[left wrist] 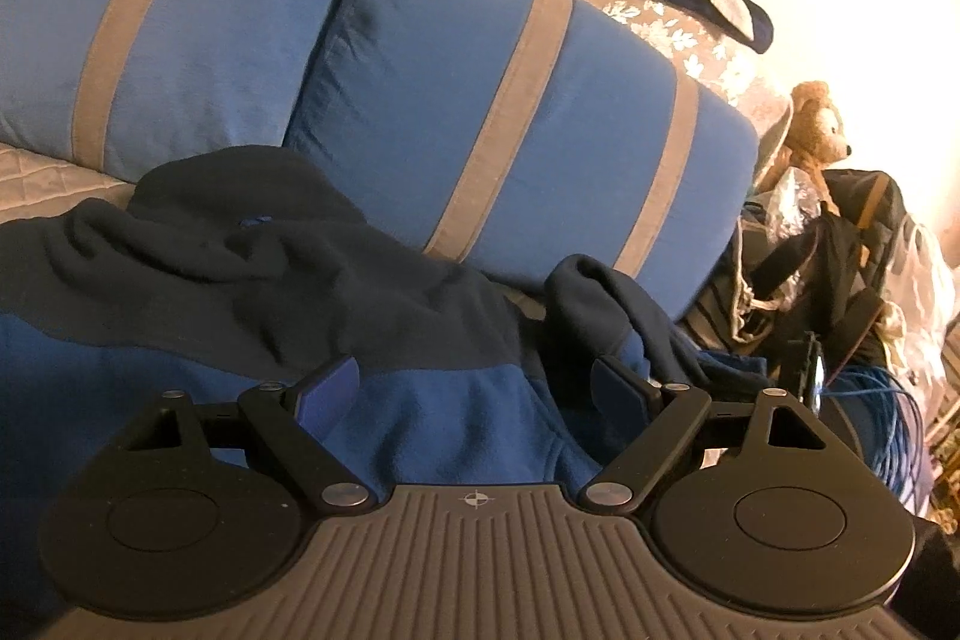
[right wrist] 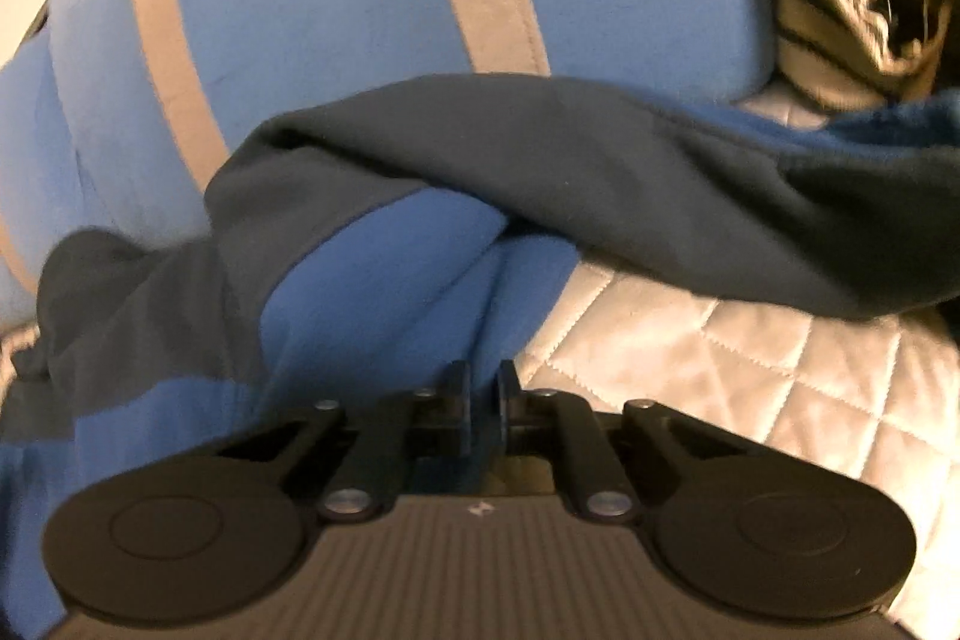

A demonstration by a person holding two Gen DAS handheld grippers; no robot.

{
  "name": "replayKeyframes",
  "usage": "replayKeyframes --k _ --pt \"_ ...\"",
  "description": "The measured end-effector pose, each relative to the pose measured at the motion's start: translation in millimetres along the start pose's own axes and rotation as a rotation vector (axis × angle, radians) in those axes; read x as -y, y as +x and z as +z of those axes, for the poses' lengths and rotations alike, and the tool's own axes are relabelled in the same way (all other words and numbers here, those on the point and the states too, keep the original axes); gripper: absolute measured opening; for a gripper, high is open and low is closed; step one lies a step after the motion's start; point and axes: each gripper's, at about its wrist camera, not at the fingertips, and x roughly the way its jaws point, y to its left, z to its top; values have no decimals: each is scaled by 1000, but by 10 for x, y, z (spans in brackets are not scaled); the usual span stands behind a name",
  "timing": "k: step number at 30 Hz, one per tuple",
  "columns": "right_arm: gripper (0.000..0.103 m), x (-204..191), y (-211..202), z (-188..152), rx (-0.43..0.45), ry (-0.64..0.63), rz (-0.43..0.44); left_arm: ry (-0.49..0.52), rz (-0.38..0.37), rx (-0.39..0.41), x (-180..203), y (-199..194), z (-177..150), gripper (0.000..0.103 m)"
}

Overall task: Fold clothes
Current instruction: 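Move the right gripper to the hoodie sleeve and close on it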

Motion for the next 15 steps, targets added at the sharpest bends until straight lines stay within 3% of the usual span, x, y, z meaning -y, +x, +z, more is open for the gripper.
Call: replayKeyframes --k 15 --pt "7 -353 -1021 -530 7 -161 126 -3 -21 -3 3 -16 15 85"
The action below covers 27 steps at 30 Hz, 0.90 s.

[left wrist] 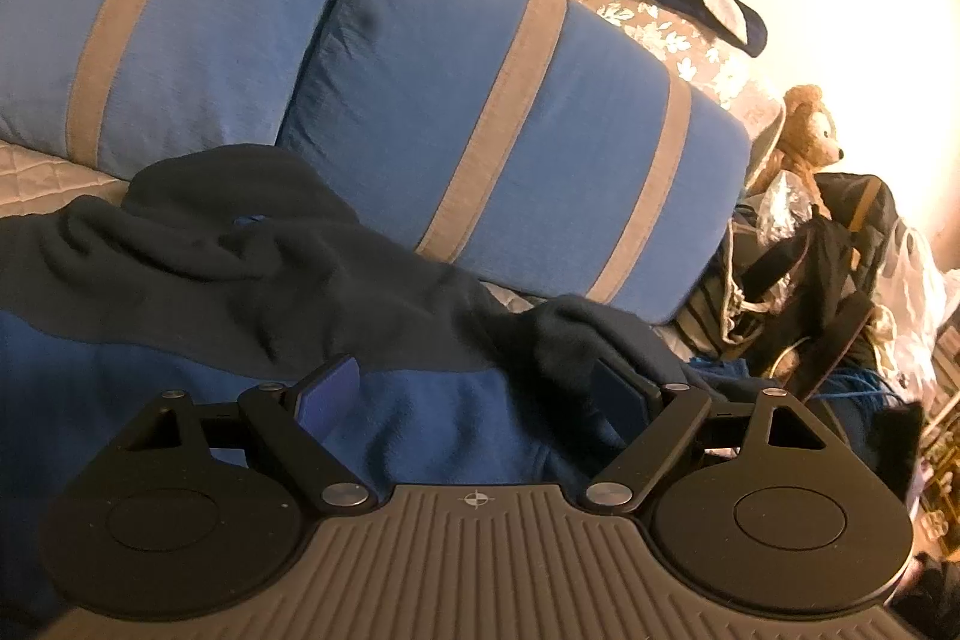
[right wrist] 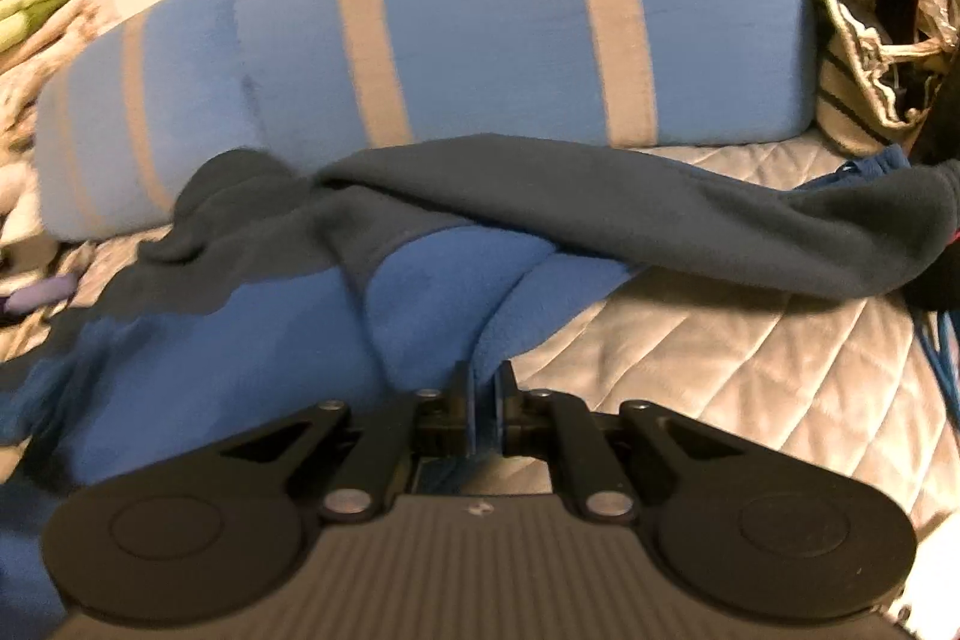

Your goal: Fold clothes

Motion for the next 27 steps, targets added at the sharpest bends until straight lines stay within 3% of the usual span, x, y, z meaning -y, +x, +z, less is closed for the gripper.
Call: replayKeyframes --k 7,9,11,14,21,27 --pt "7 -135 -71 -184 -55 6 86 -8 -4 3 -19 -25 6 85" --pt "15 -124 -102 -183 -59 16 93 -9 -1 0 -16 -19 6 85" --pt "47 -66 -137 -160 -51 25 79 -10 -2 -2 -15 -18 8 85" --pt "64 106 -259 -122 -2 56 52 -11 -6 -4 -13 -21 16 85" --pt "65 752 -503 -31 109 211 -87 -10 -17 -4 -34 -40 23 85" --pt "63 1241 -461 29 185 354 -176 -6 -12 -9 -22 -28 24 85"
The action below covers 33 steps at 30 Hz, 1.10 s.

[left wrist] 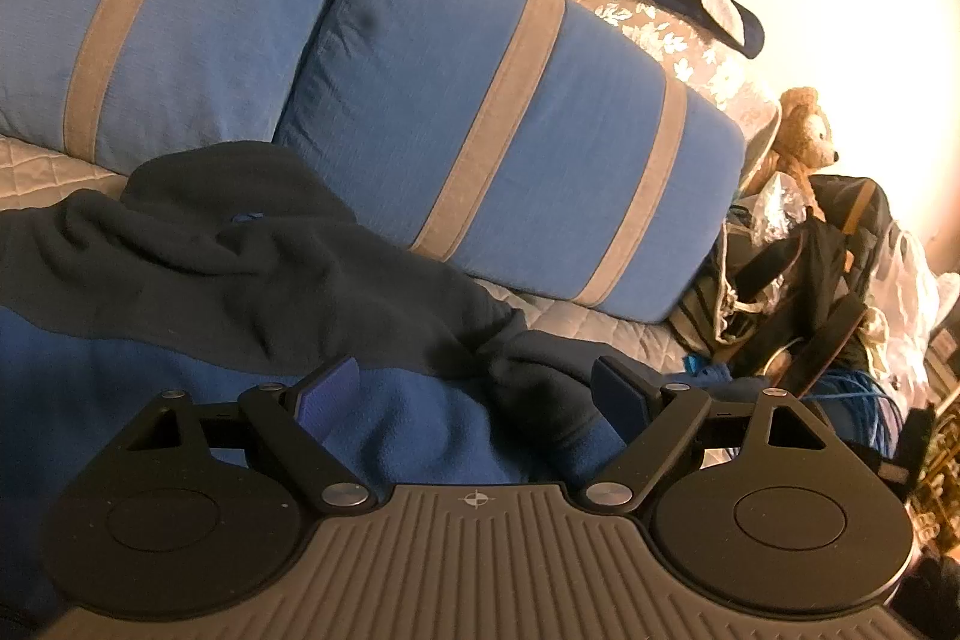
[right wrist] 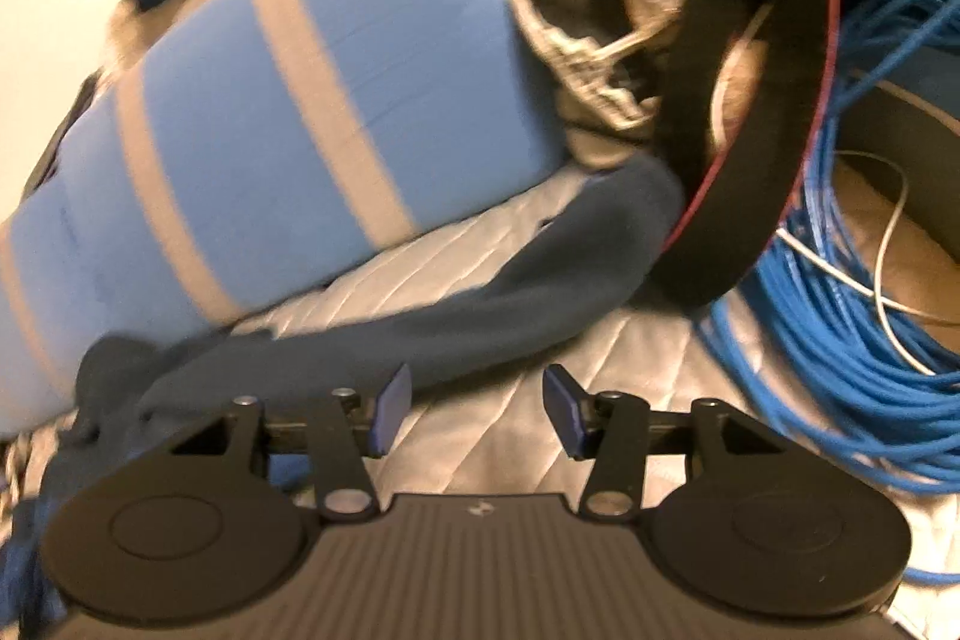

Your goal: Fold clothes

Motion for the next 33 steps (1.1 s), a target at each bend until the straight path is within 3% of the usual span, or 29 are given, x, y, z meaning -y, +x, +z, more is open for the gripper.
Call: replayKeyframes --k 9,10,11,13,24,29,33 --pt "42 316 461 110 25 200 -34 -1 7 -13 -10 44 3 85" --pt "34 341 504 114 26 211 -37 0 7 -14 -8 47 3 85" --pt "18 366 537 117 27 224 -40 -1 7 -15 -11 48 4 85" --pt "6 414 557 125 34 258 -28 -2 7 -15 -17 49 4 85" --pt "5 112 -259 180 129 184 16 -5 -5 -12 -21 14 -2 85" --pt "5 49 -701 84 111 275 -17 -14 2 -21 -22 24 8 85" --pt "5 -39 -754 48 81 241 -59 -11 -4 -25 -18 22 7 85"
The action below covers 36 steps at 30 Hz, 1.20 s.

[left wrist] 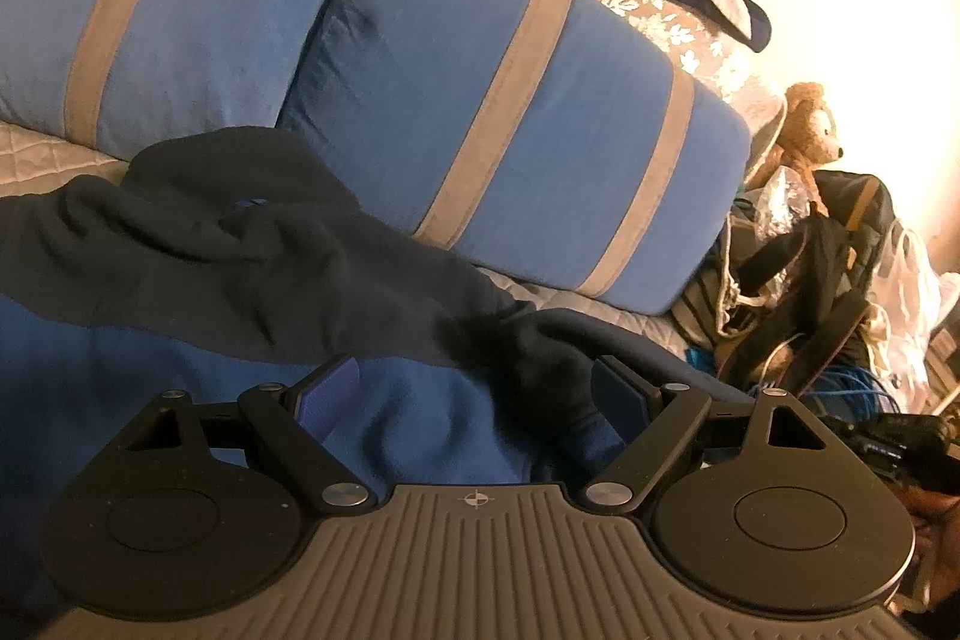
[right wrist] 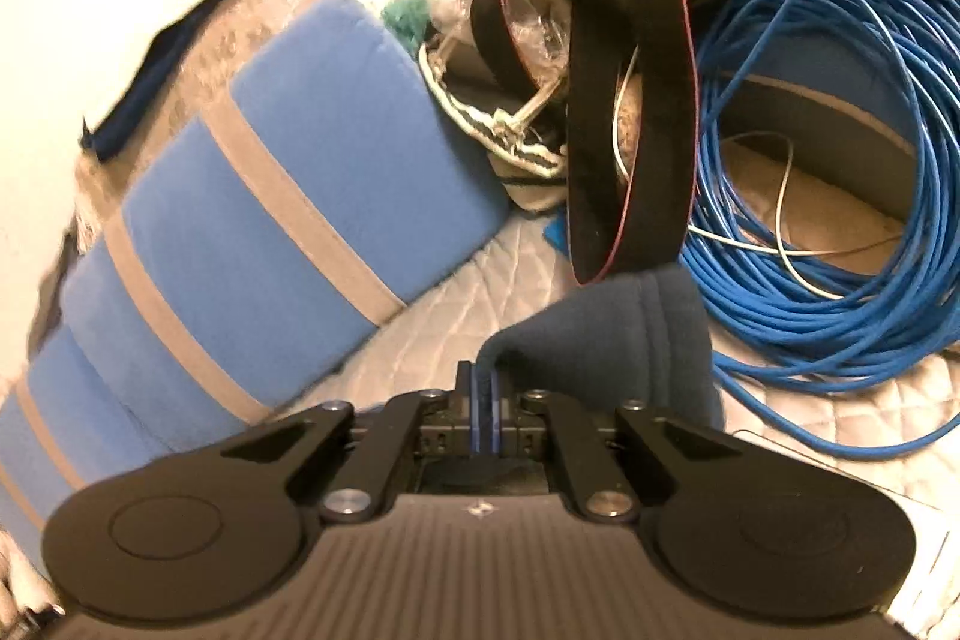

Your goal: Fold clothes

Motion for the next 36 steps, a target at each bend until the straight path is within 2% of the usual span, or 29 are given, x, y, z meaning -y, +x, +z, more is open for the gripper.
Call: replayKeyframes --k 5,8,10,11,12,14,16,20,28,33,36 --pt "5 65 372 76 -9 -6 -83 2 2 -5 -7 1 -11 85" --pt "7 66 646 197 31 -40 -139 0 8 -10 -12 13 -13 85" --pt "18 53 815 283 51 -58 -179 6 15 -11 -5 21 -16 85" --pt "41 51 872 319 62 -71 -187 8 19 -11 -2 25 -18 85" --pt "47 52 912 351 74 -87 -185 7 19 -12 -4 29 -17 85" --pt "66 64 913 386 106 -103 -173 3 19 -15 -10 37 -14 85" --pt "72 108 851 374 123 -105 -153 0 16 -16 -16 38 -11 85" --pt "73 235 712 293 110 -124 -154 7 0 -14 0 24 -9 85" --pt "73 619 381 106 101 -69 -146 2 2 -13 8 18 -16 85" --pt "70 811 415 3 61 -54 -155 8 2 -14 12 22 -15 85" --pt "64 880 499 -49 36 -38 -153 6 7 -18 3 35 -13 85"
